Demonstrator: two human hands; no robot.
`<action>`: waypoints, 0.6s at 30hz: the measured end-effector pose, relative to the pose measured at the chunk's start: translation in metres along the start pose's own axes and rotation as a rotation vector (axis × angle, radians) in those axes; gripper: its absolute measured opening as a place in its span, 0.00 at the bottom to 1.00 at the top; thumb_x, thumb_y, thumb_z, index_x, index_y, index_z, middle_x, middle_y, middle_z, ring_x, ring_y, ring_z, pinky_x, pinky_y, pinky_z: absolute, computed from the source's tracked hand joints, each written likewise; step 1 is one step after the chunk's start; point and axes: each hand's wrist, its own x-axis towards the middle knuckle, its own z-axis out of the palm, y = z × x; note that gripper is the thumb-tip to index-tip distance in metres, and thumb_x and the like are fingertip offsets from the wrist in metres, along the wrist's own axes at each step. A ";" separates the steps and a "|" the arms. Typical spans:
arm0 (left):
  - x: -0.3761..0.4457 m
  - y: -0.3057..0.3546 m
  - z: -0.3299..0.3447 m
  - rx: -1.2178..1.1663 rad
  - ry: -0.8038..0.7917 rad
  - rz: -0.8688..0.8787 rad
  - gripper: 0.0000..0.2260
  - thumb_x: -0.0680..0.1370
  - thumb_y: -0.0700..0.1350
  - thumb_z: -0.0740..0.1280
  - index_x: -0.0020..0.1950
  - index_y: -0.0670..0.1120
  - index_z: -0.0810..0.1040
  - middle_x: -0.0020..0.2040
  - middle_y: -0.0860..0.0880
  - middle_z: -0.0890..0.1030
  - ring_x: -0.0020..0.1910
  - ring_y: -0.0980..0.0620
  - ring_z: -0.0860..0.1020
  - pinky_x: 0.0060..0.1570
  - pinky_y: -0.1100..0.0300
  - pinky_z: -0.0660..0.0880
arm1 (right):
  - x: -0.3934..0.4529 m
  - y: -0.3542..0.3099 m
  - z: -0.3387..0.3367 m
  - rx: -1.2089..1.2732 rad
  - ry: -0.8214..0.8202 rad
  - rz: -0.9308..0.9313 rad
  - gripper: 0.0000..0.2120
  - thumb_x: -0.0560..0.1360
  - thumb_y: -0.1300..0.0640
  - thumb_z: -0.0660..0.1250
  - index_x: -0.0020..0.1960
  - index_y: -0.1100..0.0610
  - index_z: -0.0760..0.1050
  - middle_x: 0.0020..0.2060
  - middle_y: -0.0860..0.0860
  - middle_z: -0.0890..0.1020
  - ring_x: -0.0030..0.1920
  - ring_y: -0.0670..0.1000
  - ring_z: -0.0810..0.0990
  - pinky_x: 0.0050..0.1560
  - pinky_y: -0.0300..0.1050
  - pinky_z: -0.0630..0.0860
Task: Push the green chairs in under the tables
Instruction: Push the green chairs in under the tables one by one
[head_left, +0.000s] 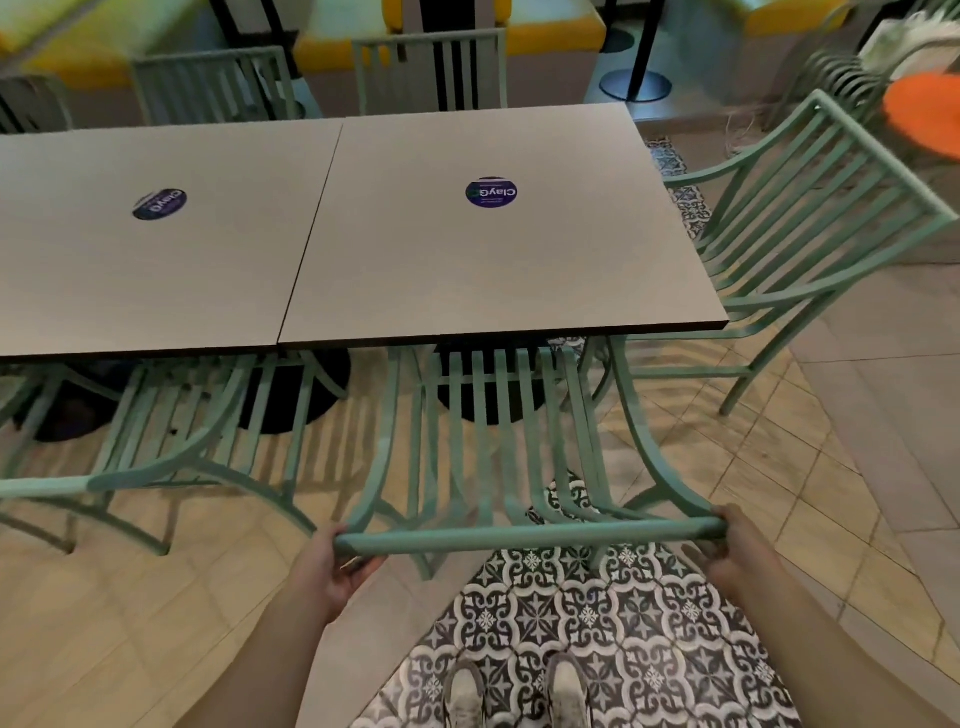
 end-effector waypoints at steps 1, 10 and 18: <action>0.005 0.004 0.002 0.003 0.009 0.008 0.16 0.79 0.41 0.62 0.65 0.35 0.69 0.56 0.34 0.75 0.45 0.39 0.77 0.30 0.50 0.81 | 0.003 -0.001 0.004 -0.002 -0.013 0.002 0.07 0.78 0.58 0.61 0.47 0.62 0.71 0.67 0.62 0.72 0.57 0.54 0.75 0.64 0.53 0.73; 0.021 0.033 0.034 -0.018 0.034 -0.004 0.15 0.81 0.43 0.61 0.64 0.36 0.70 0.48 0.36 0.76 0.46 0.40 0.77 0.52 0.47 0.79 | 0.023 -0.019 0.036 0.066 -0.081 0.012 0.07 0.78 0.59 0.61 0.51 0.63 0.70 0.53 0.61 0.77 0.48 0.55 0.79 0.41 0.49 0.76; 0.036 0.053 0.049 -0.007 0.038 0.001 0.13 0.81 0.45 0.61 0.59 0.37 0.70 0.56 0.36 0.76 0.44 0.41 0.78 0.56 0.49 0.77 | 0.039 -0.026 0.064 0.153 -0.082 0.025 0.13 0.78 0.57 0.61 0.60 0.63 0.69 0.59 0.62 0.75 0.56 0.59 0.77 0.44 0.56 0.78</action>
